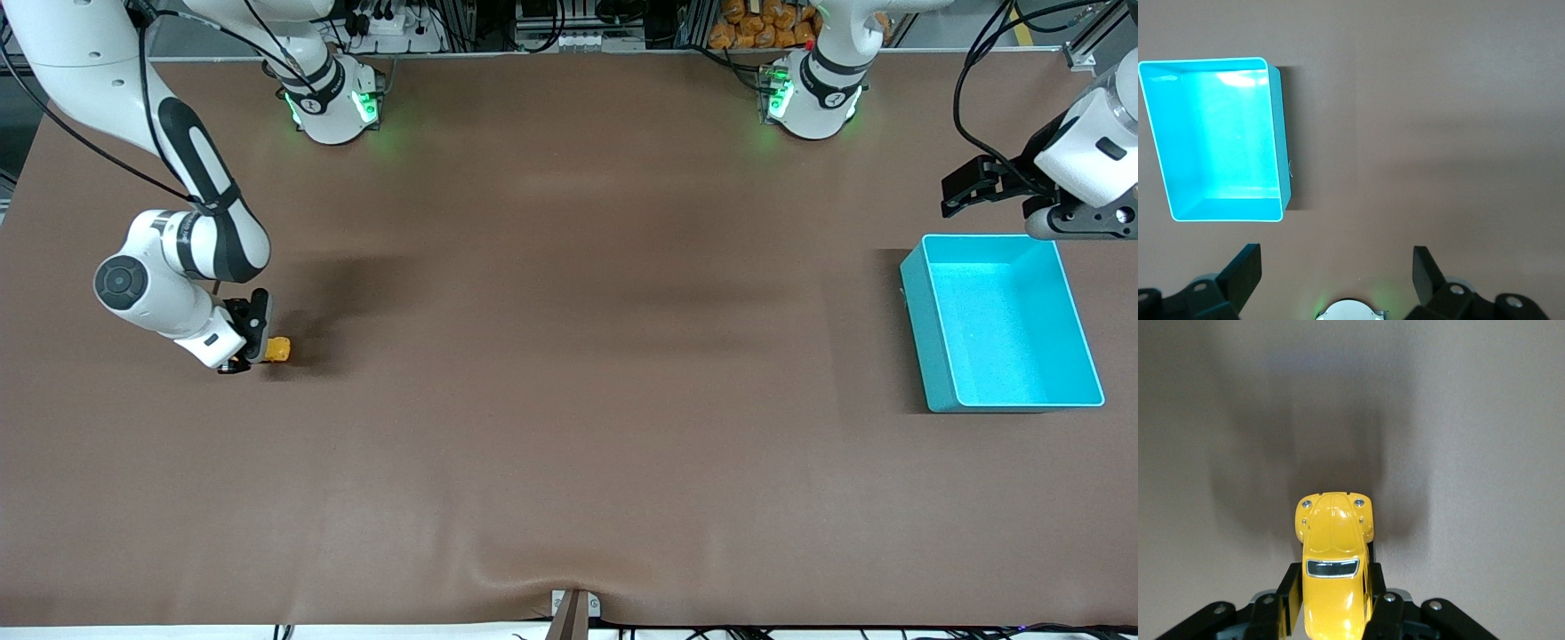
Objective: Wind and store yellow beetle car
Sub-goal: 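Drag the car backward along the table with the right gripper to wind it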
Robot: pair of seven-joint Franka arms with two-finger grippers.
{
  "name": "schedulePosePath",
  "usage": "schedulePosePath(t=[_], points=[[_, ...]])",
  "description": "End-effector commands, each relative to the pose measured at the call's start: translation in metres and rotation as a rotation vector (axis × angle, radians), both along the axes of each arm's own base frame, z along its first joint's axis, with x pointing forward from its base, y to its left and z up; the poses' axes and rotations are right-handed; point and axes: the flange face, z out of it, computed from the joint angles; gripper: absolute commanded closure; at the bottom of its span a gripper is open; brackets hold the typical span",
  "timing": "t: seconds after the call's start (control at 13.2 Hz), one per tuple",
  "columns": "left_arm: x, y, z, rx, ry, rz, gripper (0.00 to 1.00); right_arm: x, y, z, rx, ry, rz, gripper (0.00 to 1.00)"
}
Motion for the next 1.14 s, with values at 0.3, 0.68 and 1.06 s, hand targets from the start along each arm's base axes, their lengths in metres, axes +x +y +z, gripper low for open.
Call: schedulePosePath(t=[0.3,0.68,1.06], points=[[0.003,0.004,0.004,-0.005,-0.01,0.023,0.0,0.003,-0.038,-0.047,-0.003,0.019,-0.014,0.74],[0.009,0.004,0.012,-0.009,-0.03,0.023,0.0,0.002,-0.067,-0.047,-0.002,0.018,-0.023,0.74],[0.01,0.012,0.013,-0.009,-0.033,0.036,0.0,-0.003,-0.093,-0.052,0.001,0.024,-0.038,0.73]])
